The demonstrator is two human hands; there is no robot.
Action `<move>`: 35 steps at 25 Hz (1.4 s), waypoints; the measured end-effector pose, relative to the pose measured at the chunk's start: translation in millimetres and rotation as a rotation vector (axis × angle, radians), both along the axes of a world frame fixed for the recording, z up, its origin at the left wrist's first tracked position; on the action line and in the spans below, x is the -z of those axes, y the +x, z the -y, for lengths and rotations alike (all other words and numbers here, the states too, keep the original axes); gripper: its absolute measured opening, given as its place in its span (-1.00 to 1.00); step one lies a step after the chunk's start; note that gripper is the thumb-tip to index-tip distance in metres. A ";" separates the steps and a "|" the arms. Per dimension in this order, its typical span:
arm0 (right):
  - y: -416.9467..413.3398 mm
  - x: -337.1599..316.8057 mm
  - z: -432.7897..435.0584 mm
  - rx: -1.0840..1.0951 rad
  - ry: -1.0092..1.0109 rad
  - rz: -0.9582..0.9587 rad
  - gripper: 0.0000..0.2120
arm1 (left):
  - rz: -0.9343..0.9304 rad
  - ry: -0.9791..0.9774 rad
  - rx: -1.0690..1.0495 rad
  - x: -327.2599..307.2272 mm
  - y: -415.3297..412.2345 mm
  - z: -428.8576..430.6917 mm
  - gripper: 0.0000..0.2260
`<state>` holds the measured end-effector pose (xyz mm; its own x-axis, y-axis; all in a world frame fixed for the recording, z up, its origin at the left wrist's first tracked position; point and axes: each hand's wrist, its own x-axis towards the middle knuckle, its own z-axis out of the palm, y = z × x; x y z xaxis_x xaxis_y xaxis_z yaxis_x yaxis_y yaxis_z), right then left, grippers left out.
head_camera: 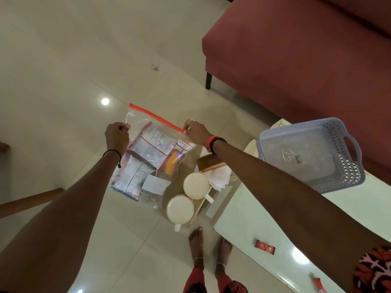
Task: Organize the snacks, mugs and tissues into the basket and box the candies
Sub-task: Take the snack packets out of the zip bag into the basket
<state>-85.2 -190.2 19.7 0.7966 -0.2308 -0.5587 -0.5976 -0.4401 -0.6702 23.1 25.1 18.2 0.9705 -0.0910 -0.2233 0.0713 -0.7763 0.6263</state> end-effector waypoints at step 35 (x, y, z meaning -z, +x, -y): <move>-286.0 -258.9 140.0 0.950 -0.038 0.624 -0.79 | 0.237 -0.359 0.372 -271.5 -160.5 229.7 -0.72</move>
